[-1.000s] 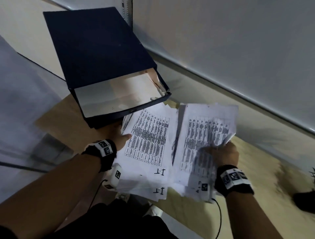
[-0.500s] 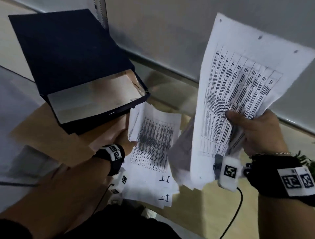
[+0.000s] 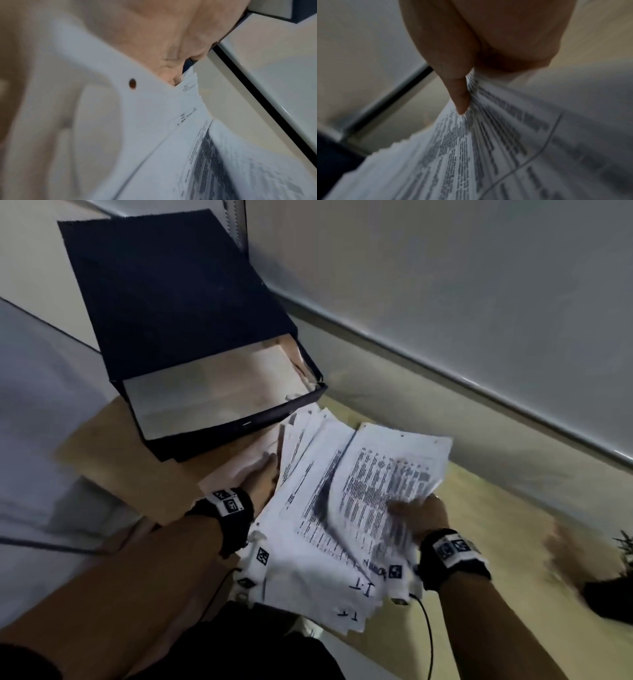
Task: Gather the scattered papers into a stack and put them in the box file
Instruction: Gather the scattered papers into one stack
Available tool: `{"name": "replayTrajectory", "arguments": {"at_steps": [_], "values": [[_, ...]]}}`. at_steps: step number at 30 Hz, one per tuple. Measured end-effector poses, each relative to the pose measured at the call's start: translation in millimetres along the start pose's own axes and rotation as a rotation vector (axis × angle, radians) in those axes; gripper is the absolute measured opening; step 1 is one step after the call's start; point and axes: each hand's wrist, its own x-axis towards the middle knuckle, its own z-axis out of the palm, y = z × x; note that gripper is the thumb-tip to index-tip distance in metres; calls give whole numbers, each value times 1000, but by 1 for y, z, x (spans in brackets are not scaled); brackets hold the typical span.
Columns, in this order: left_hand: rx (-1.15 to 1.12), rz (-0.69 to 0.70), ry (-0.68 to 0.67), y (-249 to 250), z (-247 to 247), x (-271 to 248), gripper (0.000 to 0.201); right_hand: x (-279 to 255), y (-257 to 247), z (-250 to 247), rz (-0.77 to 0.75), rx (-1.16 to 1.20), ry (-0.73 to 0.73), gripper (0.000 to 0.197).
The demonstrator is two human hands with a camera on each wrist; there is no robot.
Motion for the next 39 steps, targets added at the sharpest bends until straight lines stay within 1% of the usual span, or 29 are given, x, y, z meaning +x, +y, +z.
{"name": "replayTrajectory", "arguments": {"at_steps": [1,2,3,5,6,7,9,10,12,13,15,16,18,20,21,22,23,24,25,27,28,29,31,32,34,36,37,38,39], "values": [[62,9,-11,-1,3,0,73,-1,-3,8,23,-62,52,46],[184,89,-24,0,6,1,77,-1,-4,13,36,-88,106,53],[236,70,-28,6,11,-2,72,-2,-2,18,44,-109,124,57],[363,47,73,10,22,-6,52,-8,-1,33,36,-138,44,71],[454,48,96,14,28,-11,53,-8,2,40,24,-137,13,80],[511,28,88,16,33,-12,61,-8,3,49,22,-170,31,84],[509,-7,60,22,39,-12,77,-6,4,60,5,-329,105,77],[496,-24,62,27,42,-12,82,-7,4,63,-27,-385,97,73],[518,-38,64,24,45,3,90,-12,7,68,-111,-376,16,68],[533,-13,81,21,47,7,89,-14,9,68,-154,-362,-3,65],[527,100,121,18,49,6,74,-12,15,64,-193,-334,30,65],[467,178,118,20,50,4,68,-6,21,61,-183,-293,47,68],[320,306,30,28,49,-5,65,-9,23,44,-168,-170,32,75],[270,422,-27,41,40,-16,70,-17,14,19,-226,17,28,60],[270,470,-26,48,36,-21,71,-20,10,4,-256,196,28,70],[270,524,0,57,31,-30,65,-24,3,-11,-285,399,28,92],[229,563,28,67,27,-40,52,-29,-4,-28,-319,536,27,103],[156,605,40,83,24,-55,37,-35,-11,-42,-374,591,30,98],[93,643,60,99,22,-69,31,-44,-21,-54,-437,638,17,78],[26,732,133,126,20,-89,25,-60,-41,-72,-536,706,69,19],[-12,776,170,136,18,-96,24,-67,-50,-77,-589,758,113,10],[-67,791,204,141,18,-99,24,-71,-57,-81,-647,797,146,16],[-129,777,243,144,19,-99,30,-73,-61,-78,-723,773,169,15],[-103,747,256,142,21,-99,32,-74,-60,-72,-729,733,183,15],[66,636,240,125,27,-95,28,-71,-57,-57,-702,683,199,29],[215,473,175,105,32,-86,43,-69,-60,-45,-669,622,220,30],[238,399,159,96,34,-77,60,-63,-59,-40,-631,613,226,28],[232,358,146,91,37,-71,70,-57,-58,-35,-590,622,233,27],[216,337,160,90,40,-67,74,-53,-58,-30,-562,631,242,27]]}}
